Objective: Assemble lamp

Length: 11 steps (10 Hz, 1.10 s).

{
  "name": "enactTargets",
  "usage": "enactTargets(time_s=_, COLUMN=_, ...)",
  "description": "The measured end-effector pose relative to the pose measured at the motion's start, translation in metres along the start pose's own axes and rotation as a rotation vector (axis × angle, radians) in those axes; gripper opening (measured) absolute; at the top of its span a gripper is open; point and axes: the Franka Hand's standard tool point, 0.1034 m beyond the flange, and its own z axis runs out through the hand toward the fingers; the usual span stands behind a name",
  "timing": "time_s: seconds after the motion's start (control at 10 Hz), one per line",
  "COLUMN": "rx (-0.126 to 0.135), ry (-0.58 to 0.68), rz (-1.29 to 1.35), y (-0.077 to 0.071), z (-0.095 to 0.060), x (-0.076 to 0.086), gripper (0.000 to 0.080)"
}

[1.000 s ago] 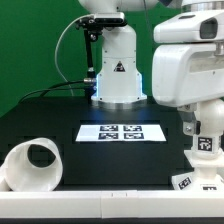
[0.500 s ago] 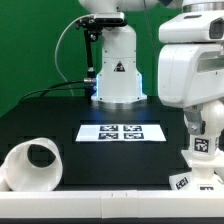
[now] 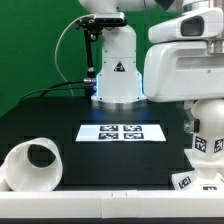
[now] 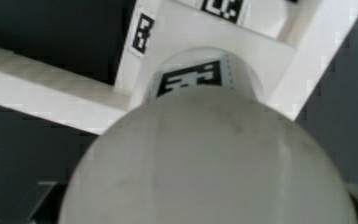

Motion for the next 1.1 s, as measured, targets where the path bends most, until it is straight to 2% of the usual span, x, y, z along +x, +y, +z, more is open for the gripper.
enactTargets(time_s=0.2, rx=0.006, ry=-0.002, rz=0.248, y=0.007, z=-0.002, x=0.004, gripper=0.0573)
enactTargets(time_s=0.4, rx=0.024, ry=0.001, rz=0.434, y=0.014, z=-0.003, x=0.005, gripper=0.0573)
enactTargets(time_s=0.6, rx=0.029, ry=0.0, rz=0.51, y=0.015, z=-0.004, x=0.005, gripper=0.0573)
enactTargets(time_s=0.8, rx=0.031, ry=0.0, rz=0.473, y=0.014, z=-0.003, x=0.005, gripper=0.0573)
enactTargets(time_s=0.9, rx=0.015, ry=0.0, rz=0.335, y=0.011, z=-0.003, x=0.004, gripper=0.067)
enactTargets(time_s=1.0, rx=0.0, ry=-0.005, rz=0.106, y=0.003, z=-0.002, x=0.003, gripper=0.0691)
enactTargets(time_s=1.1, rx=0.001, ry=-0.02, rz=-0.029, y=-0.003, z=-0.005, x=0.0, gripper=0.0691)
